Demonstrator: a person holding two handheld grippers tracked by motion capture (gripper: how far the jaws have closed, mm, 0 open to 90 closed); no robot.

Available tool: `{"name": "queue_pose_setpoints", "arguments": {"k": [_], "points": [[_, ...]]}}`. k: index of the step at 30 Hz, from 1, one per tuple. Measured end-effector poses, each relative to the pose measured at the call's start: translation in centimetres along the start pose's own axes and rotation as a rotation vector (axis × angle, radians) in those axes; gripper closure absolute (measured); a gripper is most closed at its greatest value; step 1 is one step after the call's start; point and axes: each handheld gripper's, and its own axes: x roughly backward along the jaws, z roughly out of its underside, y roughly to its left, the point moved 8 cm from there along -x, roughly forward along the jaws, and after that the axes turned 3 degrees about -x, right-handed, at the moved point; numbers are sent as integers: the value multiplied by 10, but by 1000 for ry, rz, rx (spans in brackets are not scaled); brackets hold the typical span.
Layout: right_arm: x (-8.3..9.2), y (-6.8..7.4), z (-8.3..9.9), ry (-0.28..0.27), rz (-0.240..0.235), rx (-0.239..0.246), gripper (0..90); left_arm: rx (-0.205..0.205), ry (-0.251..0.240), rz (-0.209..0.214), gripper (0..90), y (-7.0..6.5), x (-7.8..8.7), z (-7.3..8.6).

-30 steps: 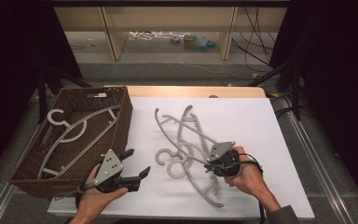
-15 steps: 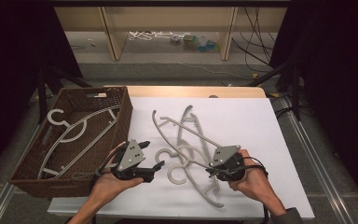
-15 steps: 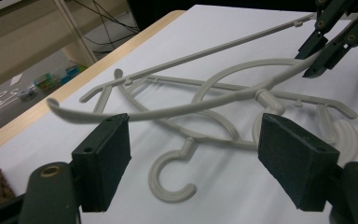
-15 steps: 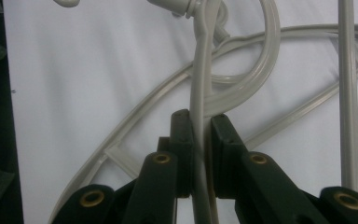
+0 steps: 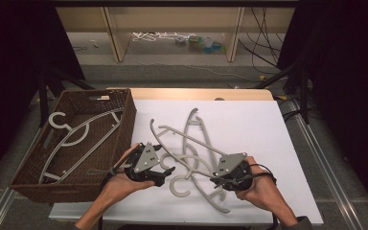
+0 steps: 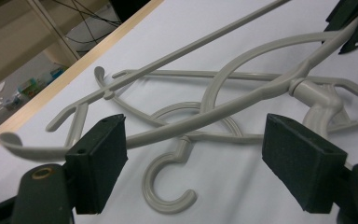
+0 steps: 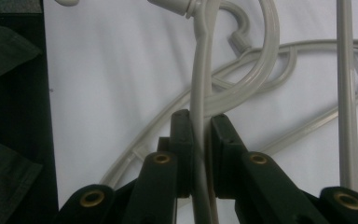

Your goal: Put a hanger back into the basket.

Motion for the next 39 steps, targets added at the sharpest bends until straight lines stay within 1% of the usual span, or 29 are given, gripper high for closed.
{"name": "queue_pose_setpoints", "arguments": {"k": [1, 2, 3, 4, 5, 7, 8, 11, 13, 14, 17, 20, 21, 22, 24, 25, 26, 27, 29, 30, 31, 32, 33, 35, 36, 37, 39], "points": [[0, 1, -1, -3, -3, 6, 818, 0, -5, 6, 220, -1, -1, -1], [0, 2, -1, 2, -9, 9, 819, -15, 0, 9, 220, -1, -1, 0], [1, 3, -2, 1, -15, 15, 818, -17, 3, 15, 226, -2, -2, 0], [1, 4, -2, 4, -12, 15, 818, -30, 9, 21, 248, -3, -2, 0], [1, 5, -2, 5, -17, 28, 818, -30, 15, 29, 258, -5, -2, 1], [0, 7, -3, 6, -29, 38, 818, -47, 21, 36, 257, -8, -3, 2], [0, 9, -3, 8, -33, 39, 819, -48, 21, 38, 259, -10, -4, 3], [-1, 11, -4, 13, -41, 51, 818, -87, 31, 61, 291, -14, -5, 5], [-1, 12, -4, 15, -48, 58, 818, -89, 38, 77, 295, -16, -6, 6], [0, 12, -4, 12, -54, 60, 818, -92, 37, 81, 305, -17, -6, 6], [0, 14, -6, 12, -56, 72, 818, -126, 52, 82, 318, -19, -8, 9], [0, 17, -7, 9, -67, 76, 818, -147, 58, 89, 342, -20, -9, 11], [0, 17, -7, 8, -69, 79, 818, -155, 55, 95, 354, -22, -9, 11], [0, 18, -8, 7, -70, 82, 818, -173, 54, 101, 376, -23, -10, 11], [0, 19, -8, 9, -80, 83, 818, -180, 56, 106, 394, -25, -10, 11], [0, 20, -9, 8, -84, 89, 818, -190, 61, 122, 420, -27, -10, 12], [0, 20, -9, 7, -80, 88, 818, -212, 58, 126, 435, -28, -11, 12], [0, 20, -9, 7, -82, 91, 818, -216, 57, 138, 442, -30, -11, 12], [1, 22, -10, 5, -97, 93, 818, -236, 59, 161, 505, -31, -10, 12], [1, 23, -10, 4, -102, 94, 818, -235, 52, 164, 523, -33, -11, 12], [1, 24, -10, 7, -103, 97, 818, -251, 56, 175, 553, -33, -10, 12], [1, 24, -11, 7, -106, 98, 818, -264, 53, 172, 575, -34, -10, 12], [1, 24, -11, 5, -104, 103, 818, -273, 49, 178, 583, -34, -10, 12], [2, 24, -10, 1, -117, 101, 819, -274, 65, 192, 597, -35, -9, 12], [3, 24, -10, -1, -121, 101, 818, -264, 70, 202, 601, -36, -8, 13], [3, 25, -10, 0, -131, 102, 819, -281, 75, 197, 609, -36, -8, 12], [4, 24, -9, 1, -131, 116, 819, -307, 75, 204, 629, -38, -7, 10]]}}
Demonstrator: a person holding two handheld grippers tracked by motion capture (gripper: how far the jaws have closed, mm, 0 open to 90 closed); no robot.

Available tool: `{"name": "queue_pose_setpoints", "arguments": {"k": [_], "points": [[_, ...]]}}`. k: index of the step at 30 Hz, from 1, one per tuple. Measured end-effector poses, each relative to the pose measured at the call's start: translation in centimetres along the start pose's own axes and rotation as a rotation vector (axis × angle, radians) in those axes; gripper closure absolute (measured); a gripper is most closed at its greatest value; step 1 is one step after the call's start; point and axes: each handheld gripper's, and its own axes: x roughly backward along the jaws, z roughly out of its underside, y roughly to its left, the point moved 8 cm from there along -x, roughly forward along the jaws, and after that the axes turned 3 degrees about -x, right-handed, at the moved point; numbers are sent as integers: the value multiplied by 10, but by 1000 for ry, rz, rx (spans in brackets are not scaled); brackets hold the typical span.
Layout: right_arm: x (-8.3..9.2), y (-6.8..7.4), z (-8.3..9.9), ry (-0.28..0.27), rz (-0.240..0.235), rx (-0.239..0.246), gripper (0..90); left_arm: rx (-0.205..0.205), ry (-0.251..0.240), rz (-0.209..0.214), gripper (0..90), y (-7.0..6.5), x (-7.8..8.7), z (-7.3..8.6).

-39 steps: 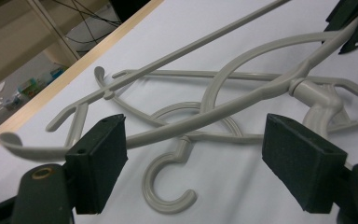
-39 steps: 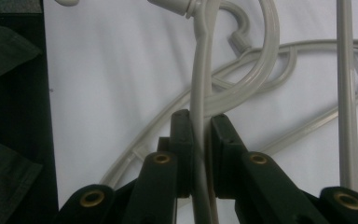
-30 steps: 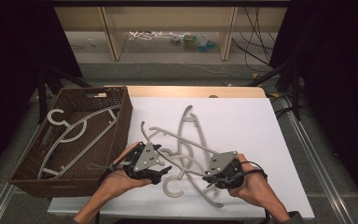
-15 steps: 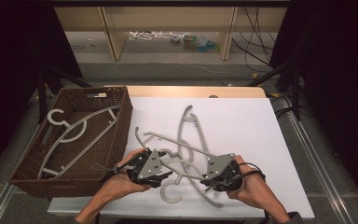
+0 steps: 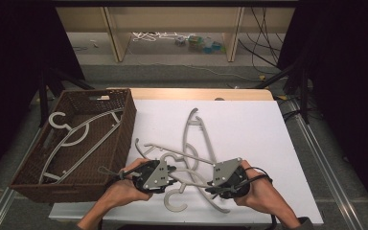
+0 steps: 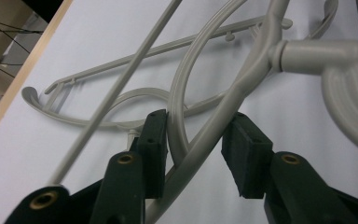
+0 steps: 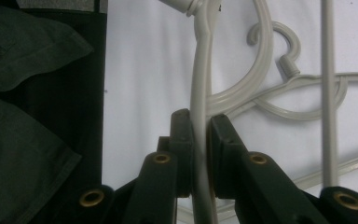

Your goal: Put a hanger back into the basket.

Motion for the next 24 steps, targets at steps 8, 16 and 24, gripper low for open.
{"name": "queue_pose_setpoints", "arguments": {"k": [8, 16, 24], "points": [[9, -5, 2, -26, -5, 25, 817, -49, -13, 16, 697, -3, 4, -7], [17, -12, 1, -57, 12, 109, 792, -92, -17, 52, 751, -8, 12, -16], [31, -23, -2, -155, 47, 45, 719, 39, -63, 86, 794, -10, 19, -28]]}}
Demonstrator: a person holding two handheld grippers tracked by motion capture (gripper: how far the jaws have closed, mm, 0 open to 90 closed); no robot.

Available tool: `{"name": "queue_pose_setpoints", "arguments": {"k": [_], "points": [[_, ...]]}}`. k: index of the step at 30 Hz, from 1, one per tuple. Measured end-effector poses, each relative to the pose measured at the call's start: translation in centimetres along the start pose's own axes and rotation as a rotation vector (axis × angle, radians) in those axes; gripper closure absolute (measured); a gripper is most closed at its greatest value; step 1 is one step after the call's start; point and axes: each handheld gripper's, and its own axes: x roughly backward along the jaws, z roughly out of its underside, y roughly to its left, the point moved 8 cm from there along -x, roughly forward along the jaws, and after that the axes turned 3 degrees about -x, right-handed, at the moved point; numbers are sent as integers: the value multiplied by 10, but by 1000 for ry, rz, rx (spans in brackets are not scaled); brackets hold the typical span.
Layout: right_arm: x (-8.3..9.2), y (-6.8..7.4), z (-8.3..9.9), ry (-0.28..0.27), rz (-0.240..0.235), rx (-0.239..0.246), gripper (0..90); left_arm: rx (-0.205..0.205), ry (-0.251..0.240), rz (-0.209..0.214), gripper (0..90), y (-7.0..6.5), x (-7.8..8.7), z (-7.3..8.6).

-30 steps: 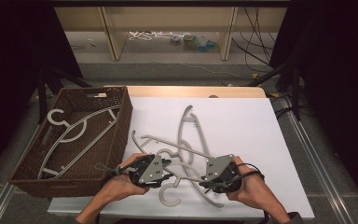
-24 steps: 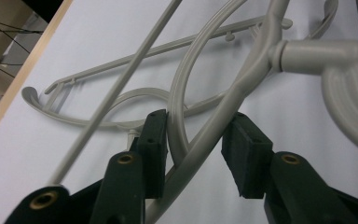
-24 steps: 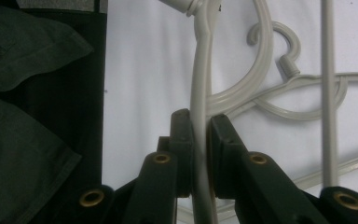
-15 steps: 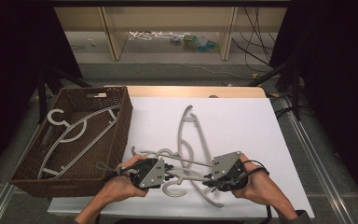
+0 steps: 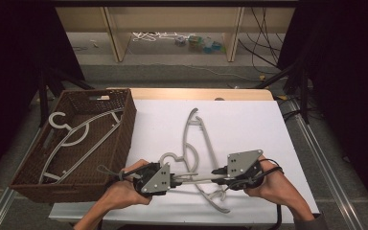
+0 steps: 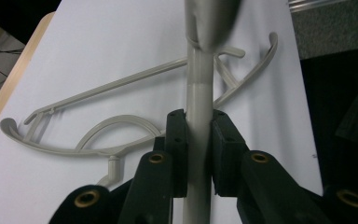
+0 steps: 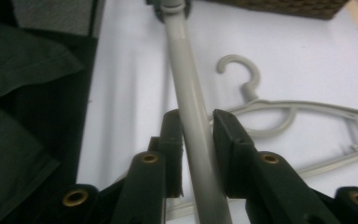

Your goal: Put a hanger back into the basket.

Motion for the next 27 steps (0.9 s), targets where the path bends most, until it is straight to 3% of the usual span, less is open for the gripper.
{"name": "queue_pose_setpoints", "arguments": {"k": [4, 7, 11, 12, 13, 15, 21, 22, 23, 27], "points": [[4, -12, -5, -51, 79, -112, 565, 67, 42, -28, 795, 6, 0, 8], [6, -19, -7, -78, 147, -170, 437, 136, 43, -33, 795, 10, 0, 13], [9, -28, -8, -112, 213, -254, 342, 233, 13, -52, 795, 17, 2, 16], [9, -28, -8, -112, 213, -254, 342, 233, 13, -52, 795, 17, 2, 16], [13, -34, -11, -163, 258, -299, 294, 273, 6, -56, 795, 22, 6, 19], [17, -39, -13, -206, 292, -341, 277, 328, -21, -62, 795, 26, 9, 19], [30, -43, -21, -302, 347, -381, 252, 469, -78, -95, 795, 42, 22, 25], [30, -43, -22, -310, 350, -388, 239, 469, -78, -95, 795, 42, 22, 25], [31, -42, -22, -309, 347, -379, 222, 510, -102, -113, 795, 46, 28, 27], [29, -38, -24, -324, 355, -372, 209, 554, -135, -131, 795, 51, 40, 24]]}}
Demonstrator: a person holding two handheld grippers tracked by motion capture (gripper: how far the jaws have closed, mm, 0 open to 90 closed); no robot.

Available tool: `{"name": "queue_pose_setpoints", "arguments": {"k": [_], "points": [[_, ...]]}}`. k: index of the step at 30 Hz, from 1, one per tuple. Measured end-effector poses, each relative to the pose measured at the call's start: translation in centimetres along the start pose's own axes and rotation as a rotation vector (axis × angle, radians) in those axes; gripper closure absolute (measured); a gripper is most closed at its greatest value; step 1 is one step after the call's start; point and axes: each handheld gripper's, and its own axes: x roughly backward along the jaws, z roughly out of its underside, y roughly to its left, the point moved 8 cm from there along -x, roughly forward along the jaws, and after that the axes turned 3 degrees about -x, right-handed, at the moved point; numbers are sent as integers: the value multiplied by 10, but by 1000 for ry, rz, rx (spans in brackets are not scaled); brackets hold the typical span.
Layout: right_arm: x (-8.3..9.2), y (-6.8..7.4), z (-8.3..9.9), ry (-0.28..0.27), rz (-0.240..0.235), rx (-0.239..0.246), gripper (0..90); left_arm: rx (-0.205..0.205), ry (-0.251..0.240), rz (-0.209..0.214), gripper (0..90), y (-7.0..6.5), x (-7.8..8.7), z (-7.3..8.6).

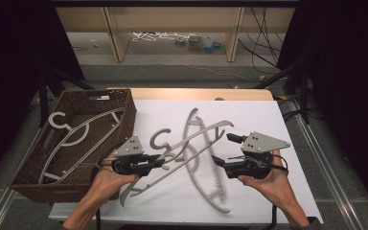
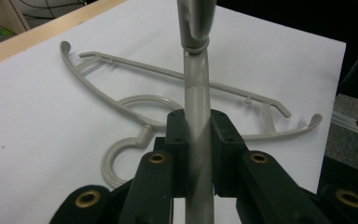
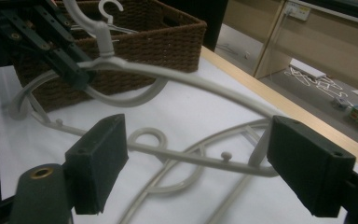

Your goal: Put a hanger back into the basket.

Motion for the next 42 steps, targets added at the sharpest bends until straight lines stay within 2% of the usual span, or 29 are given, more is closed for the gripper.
{"name": "queue_pose_setpoints", "arguments": {"k": [3, 4, 6, 7, 8, 9, 10, 11, 12, 15, 16, 17, 19, 24, 25, 27, 30, 31, 32, 36, 39, 40, 41, 42], "points": [[1, 5, 1, -7, -8, -3, 209, 28, -15, -13, 795, 4, 8, -3], [2, 7, 2, -4, -9, -11, 207, 56, -28, -7, 795, 5, 11, -5], [2, 9, 5, -3, -13, -10, 208, 84, -49, 1, 795, 6, 15, -7], [2, 10, 6, -15, -3, -13, 208, 96, -55, -9, 795, 7, 17, -8], [3, 12, 10, -3, -18, -28, 208, 94, -65, -4, 795, 7, 19, -10], [3, 11, 11, -16, -4, -18, 208, 104, -77, 5, 795, 6, 20, -12], [4, 13, 15, -7, -10, -32, 209, 113, -87, 5, 795, 6, 22, -14], [4, 13, 17, -18, -5, -26, 209, 119, -93, 3, 795, 6, 25, -16], [5, 14, 21, -4, -13, -37, 209, 120, -100, 2, 795, 6, 28, -19], [7, 15, 28, -23, -2, -43, 211, 129, -119, 9, 795, 6, 37, -27], [7, 16, 31, -16, -8, -48, 210, 143, -122, 14, 795, 6, 41, -31], [7, 17, 34, -8, -16, -48, 210, 135, -130, 15, 795, 7, 46, -36], [8, 18, 39, 7, -18, -55, 210, 149, -145, 12, 795, 7, 56, -47], [4, 19, 44, 20, -24, -54, 210, 123, -163, -8, 795, 13, 81, -72], [3, 20, 45, 17, -22, -56, 210, 123, -163, -8, 795, 13, 81, -72], [2, 21, 47, 26, -26, -50, 209, 104, -171, -34, 795, 20, 96, -82], [1, 21, 48, 20, -22, -49, 206, 94, -165, -80, 795, 31, 110, -86], [2, 21, 48, 25, -27, -49, 204, 94, -165, -80, 795, 31, 110, -86], [2, 21, 49, 27, -26, -51, 201, 98, -165, -108, 795, 40, 118, -86], [0, 20, 51, 29, -19, -57, 193, 118, -180, -163, 795, 61, 131, -80], [-3, 22, 54, 30, -19, -56, 187, 147, -169, -190, 795, 77, 137, -70], [-3, 22, 55, 46, -29, -57, 185, 147, -169, -190, 795, 77, 137, -70], [-3, 23, 56, 53, -34, -56, 184, 149, -161, -218, 795, 88, 140, -63], [-4, 23, 57, 52, -32, -55, 183, 152, -157, -228, 795, 93, 141, -60]]}}
